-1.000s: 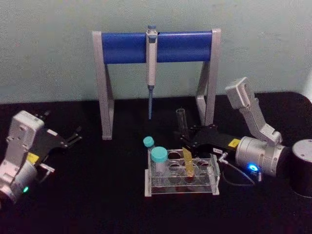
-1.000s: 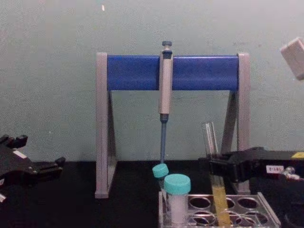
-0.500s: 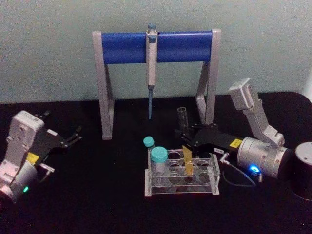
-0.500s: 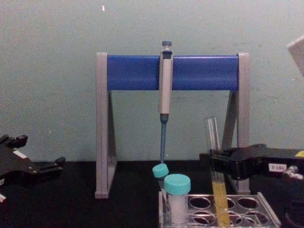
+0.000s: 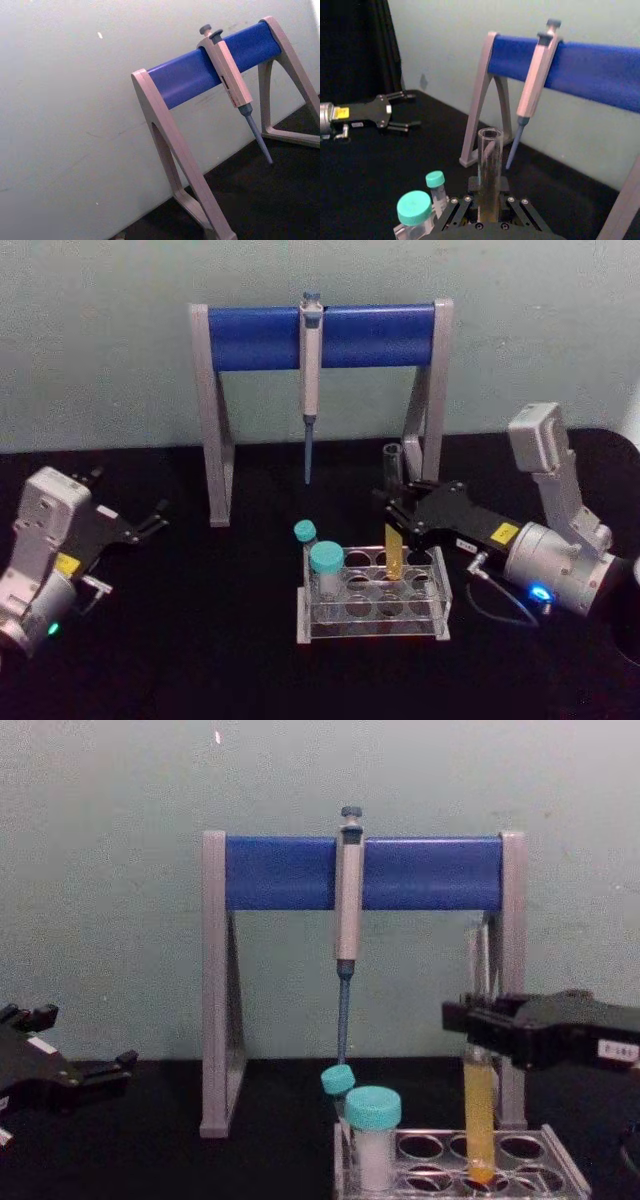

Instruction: Pick up the test tube from the test tube rack, shake it, then place it back into the test tube rack.

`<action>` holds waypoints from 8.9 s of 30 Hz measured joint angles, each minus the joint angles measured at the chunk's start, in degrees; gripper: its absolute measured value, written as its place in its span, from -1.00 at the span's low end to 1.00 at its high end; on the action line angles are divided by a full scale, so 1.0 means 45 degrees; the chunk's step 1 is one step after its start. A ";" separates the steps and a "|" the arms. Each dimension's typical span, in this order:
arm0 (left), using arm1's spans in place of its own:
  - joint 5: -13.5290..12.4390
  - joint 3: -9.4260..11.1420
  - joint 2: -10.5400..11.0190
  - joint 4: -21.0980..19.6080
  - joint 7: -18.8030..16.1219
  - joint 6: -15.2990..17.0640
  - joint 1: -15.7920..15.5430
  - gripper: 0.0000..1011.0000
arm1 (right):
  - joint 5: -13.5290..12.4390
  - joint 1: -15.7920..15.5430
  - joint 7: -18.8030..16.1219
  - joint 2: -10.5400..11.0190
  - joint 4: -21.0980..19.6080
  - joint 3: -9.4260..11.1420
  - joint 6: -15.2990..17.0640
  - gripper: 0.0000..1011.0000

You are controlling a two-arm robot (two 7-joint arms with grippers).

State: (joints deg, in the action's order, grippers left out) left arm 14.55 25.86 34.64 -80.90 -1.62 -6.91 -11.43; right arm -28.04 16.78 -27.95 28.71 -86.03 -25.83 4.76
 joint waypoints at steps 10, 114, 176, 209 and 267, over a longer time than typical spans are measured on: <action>0.0001 0.0001 0.0000 0.0000 0.0000 0.0000 0.0001 1.00 | -0.0100 -0.0399 -0.0224 -0.0017 -0.0531 0.0571 -0.1230 -0.55; 0.0001 0.0000 0.0000 0.0000 0.0000 0.0000 0.0000 1.00 | 0.0002 -0.0579 0.0427 0.0160 -0.1119 0.1213 -0.0712 -0.55; 0.0000 0.0000 0.0000 0.0000 0.0000 0.0000 0.0000 1.00 | -0.0075 0.0436 -0.0024 -0.0523 0.0036 0.0687 -0.1009 -0.55; 0.0001 0.0001 0.0000 0.0000 0.0000 -0.0001 0.0001 1.00 | -0.0267 -0.0450 -0.0470 -0.0150 -0.1059 0.0412 -0.0639 -0.55; 0.0000 0.0000 0.0000 0.0000 0.0000 0.0000 0.0001 1.00 | -0.0168 0.0309 -0.0354 -0.0402 0.0009 0.0587 -0.1067 -0.55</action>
State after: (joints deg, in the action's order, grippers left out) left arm 14.55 25.86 34.65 -80.90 -1.62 -6.91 -11.43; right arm -28.80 18.17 -29.55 26.90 -85.99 -23.19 -0.04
